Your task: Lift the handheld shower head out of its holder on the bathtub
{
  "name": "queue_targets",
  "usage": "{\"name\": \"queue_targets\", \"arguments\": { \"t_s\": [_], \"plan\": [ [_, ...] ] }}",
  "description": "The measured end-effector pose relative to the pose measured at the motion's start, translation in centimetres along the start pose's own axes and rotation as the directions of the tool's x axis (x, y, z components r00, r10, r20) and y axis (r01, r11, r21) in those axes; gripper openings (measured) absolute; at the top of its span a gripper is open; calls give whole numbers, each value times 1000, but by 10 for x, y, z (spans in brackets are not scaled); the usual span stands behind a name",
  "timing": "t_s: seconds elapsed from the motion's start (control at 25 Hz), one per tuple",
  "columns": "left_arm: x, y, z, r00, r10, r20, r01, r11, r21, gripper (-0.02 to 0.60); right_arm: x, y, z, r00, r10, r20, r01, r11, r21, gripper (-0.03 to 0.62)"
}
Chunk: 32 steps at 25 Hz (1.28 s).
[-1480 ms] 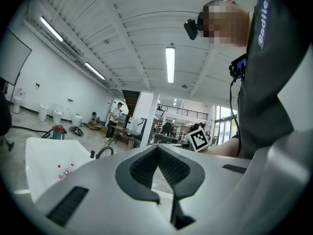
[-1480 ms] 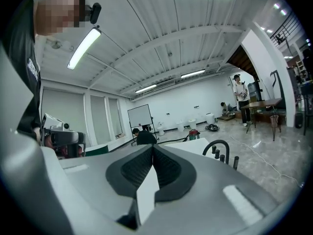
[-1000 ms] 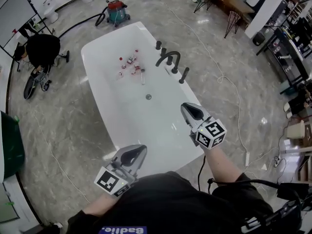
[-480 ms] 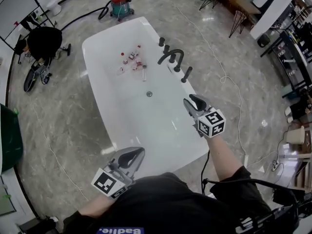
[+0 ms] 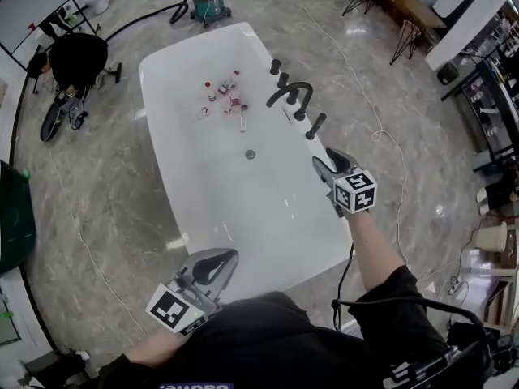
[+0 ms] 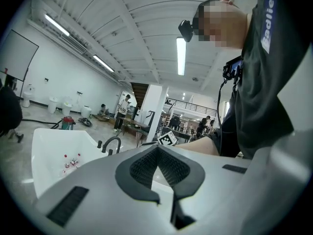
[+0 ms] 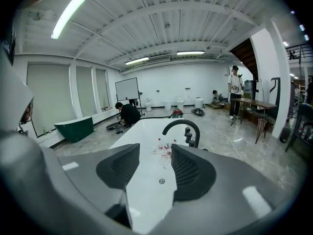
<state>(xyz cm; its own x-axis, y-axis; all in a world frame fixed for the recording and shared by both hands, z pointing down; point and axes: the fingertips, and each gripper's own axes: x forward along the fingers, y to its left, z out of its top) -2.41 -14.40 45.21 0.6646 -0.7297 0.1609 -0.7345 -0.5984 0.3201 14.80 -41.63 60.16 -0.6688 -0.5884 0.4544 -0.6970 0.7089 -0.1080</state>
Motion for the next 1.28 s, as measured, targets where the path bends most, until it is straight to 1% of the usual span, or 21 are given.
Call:
{"name": "queue_targets", "arguments": {
  "t_s": [0.24,0.4,0.52,0.72,0.8,1.0,1.16,1.28],
  "plan": [
    [10,10,-3,1000,18,-6,-18,1000,-15,3,35,-42,-18,998,-35,-53,36,999,13,184],
    [17,17,-12,999,32,-19,-32,999,-29,3,61,-73,-31,994,-82,-74,84,996,33,187],
    [26,20,-20,999,35,-28,-36,999,-34,3,84,-97,-43,988,-120,-98,124,992,31,202],
    [36,20,-27,998,47,-47,-49,998,-39,3,116,-137,-58,976,-164,-141,171,984,40,215],
    [39,25,-36,996,57,-62,-60,997,-48,3,130,-155,-66,969,-185,-166,196,979,55,219],
    [49,35,-60,993,80,-89,-86,994,-70,3,162,-189,-87,950,-219,-222,236,970,51,224],
    [56,42,-75,990,96,-101,-104,992,-76,3,186,-211,-101,944,-234,-232,263,959,102,224],
    [53,43,-89,985,120,-122,-132,987,-90,3,199,-222,-111,942,-233,-241,265,958,109,223]
  ]
}}
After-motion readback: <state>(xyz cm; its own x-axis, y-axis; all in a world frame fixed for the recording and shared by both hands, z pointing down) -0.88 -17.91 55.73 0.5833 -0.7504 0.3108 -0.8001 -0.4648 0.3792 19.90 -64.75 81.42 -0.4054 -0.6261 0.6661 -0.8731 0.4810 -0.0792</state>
